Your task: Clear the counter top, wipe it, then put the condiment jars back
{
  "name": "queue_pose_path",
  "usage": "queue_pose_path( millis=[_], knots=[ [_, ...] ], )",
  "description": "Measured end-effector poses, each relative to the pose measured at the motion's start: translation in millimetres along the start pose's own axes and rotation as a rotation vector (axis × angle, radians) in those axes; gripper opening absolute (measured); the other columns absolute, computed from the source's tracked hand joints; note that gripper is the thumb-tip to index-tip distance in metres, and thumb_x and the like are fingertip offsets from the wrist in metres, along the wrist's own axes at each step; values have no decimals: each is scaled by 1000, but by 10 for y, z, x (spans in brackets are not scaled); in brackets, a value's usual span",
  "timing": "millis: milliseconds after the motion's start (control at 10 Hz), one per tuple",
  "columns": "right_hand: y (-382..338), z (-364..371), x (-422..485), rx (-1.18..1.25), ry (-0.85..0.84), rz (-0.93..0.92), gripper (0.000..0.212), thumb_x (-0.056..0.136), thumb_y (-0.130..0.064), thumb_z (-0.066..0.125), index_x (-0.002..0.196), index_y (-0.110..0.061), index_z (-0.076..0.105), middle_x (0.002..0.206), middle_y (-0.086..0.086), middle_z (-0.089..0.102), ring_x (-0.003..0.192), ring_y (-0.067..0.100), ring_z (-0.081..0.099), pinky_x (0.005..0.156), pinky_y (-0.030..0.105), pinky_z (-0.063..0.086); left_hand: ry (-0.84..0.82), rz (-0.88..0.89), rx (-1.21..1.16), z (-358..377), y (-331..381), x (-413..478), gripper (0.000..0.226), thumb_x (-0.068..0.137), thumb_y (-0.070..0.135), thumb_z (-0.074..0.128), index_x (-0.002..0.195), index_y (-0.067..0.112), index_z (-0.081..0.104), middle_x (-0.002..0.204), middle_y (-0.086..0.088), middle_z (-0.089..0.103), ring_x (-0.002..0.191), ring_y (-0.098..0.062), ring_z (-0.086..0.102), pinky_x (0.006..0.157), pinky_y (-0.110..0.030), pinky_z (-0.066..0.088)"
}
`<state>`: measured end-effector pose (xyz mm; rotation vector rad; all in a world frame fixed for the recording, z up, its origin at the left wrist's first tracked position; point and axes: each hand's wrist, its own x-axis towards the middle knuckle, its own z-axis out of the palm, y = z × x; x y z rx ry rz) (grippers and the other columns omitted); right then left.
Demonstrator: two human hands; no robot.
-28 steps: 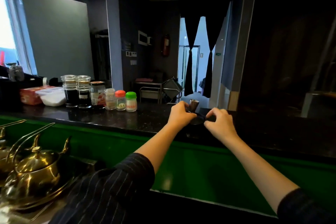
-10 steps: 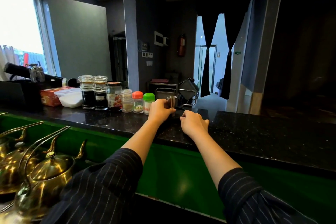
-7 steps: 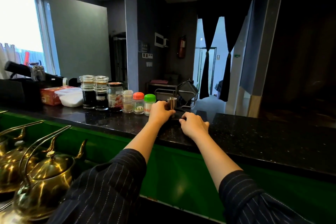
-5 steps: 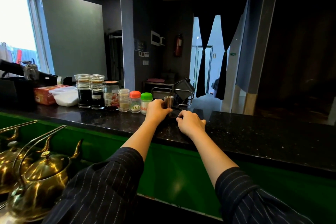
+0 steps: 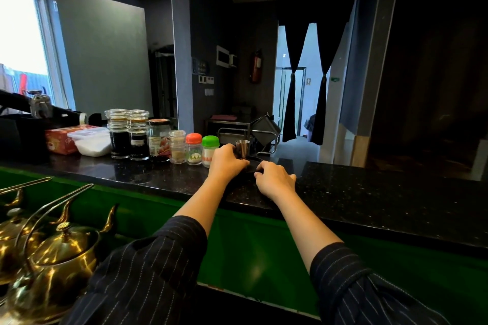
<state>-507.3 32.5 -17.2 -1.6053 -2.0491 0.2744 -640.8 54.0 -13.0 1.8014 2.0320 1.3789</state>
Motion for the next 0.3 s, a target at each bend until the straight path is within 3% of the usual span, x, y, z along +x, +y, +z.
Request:
queue_pose_path(
  millis=[300],
  knots=[
    [-17,-40,-37,35,-10,-1,33,100,-29,45,131,-24,53,128,5,58,124,26,48,102,43,28,-8,-17,-12,-24,16,-30,52,77,21,76,122,5,56,109,-11,67,101,-21,63,80,-26,49]
  ],
)
